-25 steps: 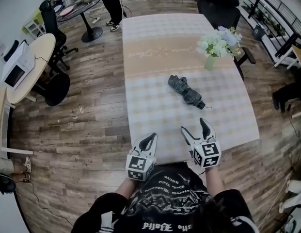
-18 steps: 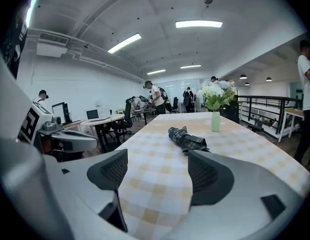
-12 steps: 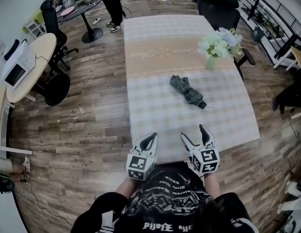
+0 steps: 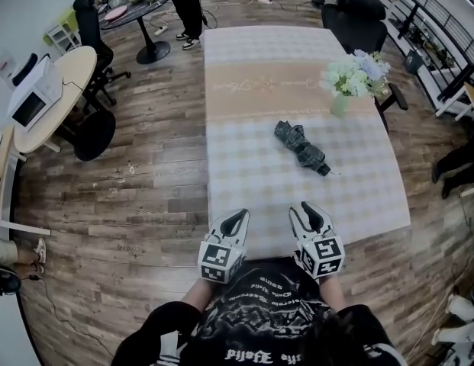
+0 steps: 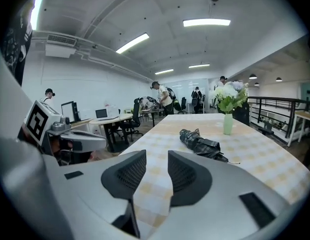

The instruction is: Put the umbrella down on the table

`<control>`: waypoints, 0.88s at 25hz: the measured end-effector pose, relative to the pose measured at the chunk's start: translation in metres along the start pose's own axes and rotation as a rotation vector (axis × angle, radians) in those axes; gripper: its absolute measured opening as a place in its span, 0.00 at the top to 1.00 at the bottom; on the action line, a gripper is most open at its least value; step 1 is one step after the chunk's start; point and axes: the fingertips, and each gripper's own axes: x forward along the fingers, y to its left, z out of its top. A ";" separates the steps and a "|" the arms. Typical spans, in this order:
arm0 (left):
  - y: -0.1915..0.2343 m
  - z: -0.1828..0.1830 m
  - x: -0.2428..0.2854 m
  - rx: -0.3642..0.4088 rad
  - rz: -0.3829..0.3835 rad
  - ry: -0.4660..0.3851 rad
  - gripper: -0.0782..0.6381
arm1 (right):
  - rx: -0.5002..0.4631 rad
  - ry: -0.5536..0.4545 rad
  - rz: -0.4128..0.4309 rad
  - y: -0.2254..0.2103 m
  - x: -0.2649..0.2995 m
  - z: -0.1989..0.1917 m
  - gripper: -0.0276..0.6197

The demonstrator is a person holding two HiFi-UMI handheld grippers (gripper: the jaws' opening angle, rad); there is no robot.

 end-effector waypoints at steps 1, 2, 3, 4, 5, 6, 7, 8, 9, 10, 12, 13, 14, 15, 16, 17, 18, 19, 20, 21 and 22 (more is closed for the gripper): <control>0.000 0.000 0.000 0.002 0.000 0.001 0.86 | 0.005 -0.007 -0.011 -0.003 0.000 0.002 0.75; -0.001 0.001 0.001 0.003 0.000 0.003 0.86 | 0.008 -0.011 -0.023 -0.006 0.000 0.004 0.78; -0.003 0.002 0.002 0.002 0.000 0.004 0.86 | 0.012 -0.013 -0.034 -0.010 -0.001 0.004 0.81; -0.003 0.002 0.003 0.003 0.000 0.005 0.86 | 0.020 -0.014 -0.043 -0.013 -0.001 0.003 0.82; -0.003 0.002 0.003 0.005 0.001 0.005 0.86 | 0.031 -0.014 -0.048 -0.015 -0.001 0.003 0.85; -0.002 0.002 0.004 0.007 0.004 0.005 0.86 | 0.041 -0.013 -0.049 -0.015 -0.001 0.002 0.87; -0.002 0.002 0.005 0.007 0.007 0.006 0.86 | 0.046 -0.010 -0.049 -0.016 -0.001 0.000 0.89; -0.001 0.002 0.005 0.007 0.009 0.006 0.86 | 0.046 -0.005 -0.048 -0.015 0.000 -0.001 0.90; -0.001 0.002 0.006 0.008 0.012 0.007 0.86 | 0.042 0.002 -0.047 -0.015 0.000 -0.003 0.91; -0.001 0.002 0.006 0.008 0.013 0.007 0.86 | 0.039 0.009 -0.047 -0.014 0.001 -0.005 0.94; -0.003 0.003 0.007 0.008 0.012 0.010 0.86 | 0.036 0.021 -0.059 -0.017 0.001 -0.007 0.95; -0.004 0.003 0.008 0.011 0.011 0.011 0.86 | 0.036 0.025 -0.068 -0.019 0.001 -0.007 0.95; -0.005 0.003 0.008 0.015 0.010 0.012 0.86 | 0.036 0.027 -0.076 -0.020 0.000 -0.007 0.95; -0.005 0.002 0.009 0.019 0.008 0.013 0.86 | 0.033 0.029 -0.080 -0.022 0.000 -0.008 0.95; -0.006 0.001 0.010 0.024 0.007 0.013 0.86 | 0.026 0.031 -0.082 -0.022 0.000 -0.008 0.95; -0.007 0.000 0.011 0.027 0.006 0.013 0.86 | 0.016 0.034 -0.083 -0.023 0.000 -0.009 0.95; -0.008 0.000 0.012 0.031 0.005 0.014 0.86 | 0.007 0.037 -0.082 -0.023 0.000 -0.010 0.95; -0.008 0.000 0.013 0.034 0.004 0.016 0.86 | 0.002 0.039 -0.081 -0.024 0.000 -0.010 0.95; -0.009 0.001 0.013 0.037 0.003 0.017 0.86 | -0.001 0.041 -0.079 -0.023 0.000 -0.010 0.95; -0.009 0.001 0.014 0.040 0.002 0.019 0.86 | -0.002 0.042 -0.078 -0.023 0.000 -0.011 0.95; -0.010 0.001 0.014 0.040 0.002 0.020 0.86 | -0.002 0.043 -0.078 -0.023 0.000 -0.011 0.95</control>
